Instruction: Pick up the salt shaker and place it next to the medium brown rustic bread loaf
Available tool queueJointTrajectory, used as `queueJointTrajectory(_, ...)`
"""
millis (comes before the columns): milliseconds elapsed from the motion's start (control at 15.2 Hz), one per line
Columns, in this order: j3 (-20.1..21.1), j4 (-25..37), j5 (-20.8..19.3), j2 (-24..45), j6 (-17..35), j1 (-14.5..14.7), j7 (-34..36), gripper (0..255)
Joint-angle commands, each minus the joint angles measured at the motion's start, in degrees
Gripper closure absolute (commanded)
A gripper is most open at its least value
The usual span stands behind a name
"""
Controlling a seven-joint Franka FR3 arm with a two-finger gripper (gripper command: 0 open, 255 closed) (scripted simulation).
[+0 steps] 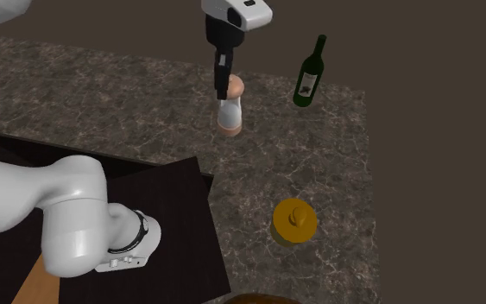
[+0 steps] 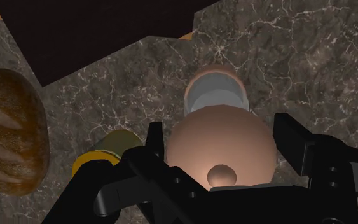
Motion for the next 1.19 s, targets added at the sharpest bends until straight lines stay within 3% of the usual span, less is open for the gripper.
queueJointTrajectory(0, -2.3, -1.4, -0.9, -1.2, 0.2, -1.0, -3.3, 255)
queueJointTrajectory(594, -11.3, -4.0, -5.8, -3.0, 1.2, -5.6, -16.0, 255)
queueJointTrajectory(1122, -19.0, -2.1, -10.3, -0.4, 2.9, -9.9, -26.8, 255)
